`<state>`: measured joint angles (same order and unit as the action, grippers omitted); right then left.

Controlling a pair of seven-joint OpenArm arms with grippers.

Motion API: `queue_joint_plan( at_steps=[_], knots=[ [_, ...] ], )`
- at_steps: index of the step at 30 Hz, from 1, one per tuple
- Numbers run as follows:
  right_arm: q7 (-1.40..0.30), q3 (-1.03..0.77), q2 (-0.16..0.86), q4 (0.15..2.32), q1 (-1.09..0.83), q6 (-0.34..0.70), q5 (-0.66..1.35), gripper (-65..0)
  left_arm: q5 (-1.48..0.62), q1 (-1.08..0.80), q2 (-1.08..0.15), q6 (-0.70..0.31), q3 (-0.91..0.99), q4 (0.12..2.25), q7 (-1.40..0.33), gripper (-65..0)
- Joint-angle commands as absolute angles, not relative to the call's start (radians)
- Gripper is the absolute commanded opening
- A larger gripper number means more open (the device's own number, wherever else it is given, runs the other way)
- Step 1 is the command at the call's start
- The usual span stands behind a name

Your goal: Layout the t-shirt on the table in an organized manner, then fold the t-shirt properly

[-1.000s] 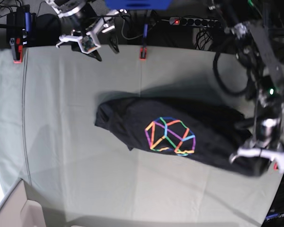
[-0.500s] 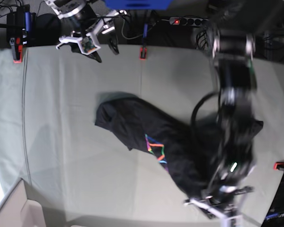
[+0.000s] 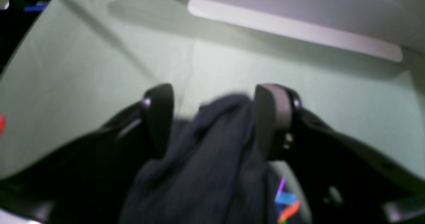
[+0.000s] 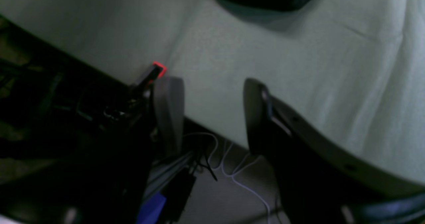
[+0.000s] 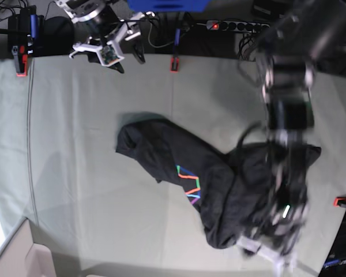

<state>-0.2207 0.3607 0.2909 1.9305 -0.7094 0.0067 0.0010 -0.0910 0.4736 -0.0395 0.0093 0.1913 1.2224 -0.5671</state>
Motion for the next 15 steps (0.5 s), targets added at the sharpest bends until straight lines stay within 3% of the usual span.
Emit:
queue_joint_plan(
  at_steps=[1, 8, 15],
  knots=[
    [-0.194, 0.361, 0.295, 1.951, -0.717, 0.007, 0.005, -35.2, -0.085, 0.447, -0.064, 0.019, 0.229, 1.276, -0.538, -23.7],
    [-0.193, 0.360, 0.295, 1.952, -0.714, 0.007, 0.005, -35.2, -0.087, 0.220, -0.101, -0.001, 0.533, 1.313, -0.535, -23.1],
    [-0.193, 0.358, 0.298, 1.952, -0.702, 0.007, 0.005, -35.2, -0.087, 0.202, -0.119, -0.105, 0.665, 1.152, -0.470, -23.1]
  ],
)
